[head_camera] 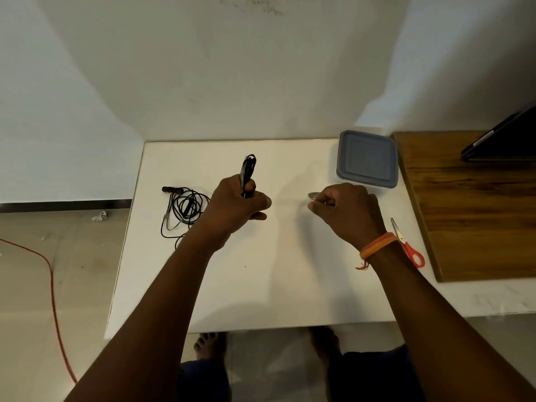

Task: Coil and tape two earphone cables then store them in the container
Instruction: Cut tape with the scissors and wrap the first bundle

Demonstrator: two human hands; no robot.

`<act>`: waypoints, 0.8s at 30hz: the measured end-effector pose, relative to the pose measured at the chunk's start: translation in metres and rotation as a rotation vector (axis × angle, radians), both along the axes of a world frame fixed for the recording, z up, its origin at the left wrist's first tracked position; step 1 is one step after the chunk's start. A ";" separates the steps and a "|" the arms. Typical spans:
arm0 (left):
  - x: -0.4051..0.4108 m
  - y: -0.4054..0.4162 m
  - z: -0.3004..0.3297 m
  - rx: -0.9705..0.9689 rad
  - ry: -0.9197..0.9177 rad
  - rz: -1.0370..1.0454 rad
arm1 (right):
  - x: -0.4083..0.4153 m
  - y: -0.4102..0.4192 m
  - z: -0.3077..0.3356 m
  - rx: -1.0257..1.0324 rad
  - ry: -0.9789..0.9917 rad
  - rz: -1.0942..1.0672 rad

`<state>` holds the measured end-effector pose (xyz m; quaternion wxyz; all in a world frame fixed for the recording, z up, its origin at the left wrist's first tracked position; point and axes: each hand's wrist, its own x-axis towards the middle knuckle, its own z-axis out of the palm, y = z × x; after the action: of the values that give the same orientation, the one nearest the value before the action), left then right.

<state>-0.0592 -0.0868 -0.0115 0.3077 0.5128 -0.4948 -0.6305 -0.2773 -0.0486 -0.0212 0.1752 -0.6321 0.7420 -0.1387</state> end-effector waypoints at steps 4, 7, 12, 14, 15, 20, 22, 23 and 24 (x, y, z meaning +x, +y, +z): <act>0.005 -0.002 -0.005 0.039 -0.088 0.032 | 0.001 0.003 -0.003 0.038 0.024 0.033; 0.004 -0.002 -0.009 0.037 -0.148 0.056 | 0.004 0.004 -0.006 0.076 0.023 0.026; 0.005 -0.004 -0.012 0.055 -0.176 0.107 | -0.002 0.004 -0.010 0.264 0.012 0.130; 0.009 -0.006 -0.015 0.045 -0.209 0.144 | -0.005 0.005 -0.010 0.362 -0.045 0.233; 0.011 -0.007 -0.017 0.030 -0.236 0.157 | -0.006 0.005 -0.010 0.377 -0.065 0.257; 0.010 -0.008 -0.018 -0.019 -0.275 0.148 | -0.003 0.004 -0.011 0.309 -0.027 0.213; 0.008 -0.007 -0.017 -0.060 -0.307 0.115 | -0.003 0.004 -0.014 0.307 0.002 0.178; 0.008 -0.006 -0.017 -0.082 -0.329 0.098 | -0.004 0.004 -0.016 0.302 0.029 0.158; 0.008 -0.006 -0.016 -0.101 -0.342 0.082 | -0.005 0.003 -0.018 0.299 0.046 0.132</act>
<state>-0.0509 -0.0925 -0.0277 0.2700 0.6161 -0.5497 -0.4954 -0.2823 -0.0452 -0.0394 0.2591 -0.6494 0.7149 -0.0002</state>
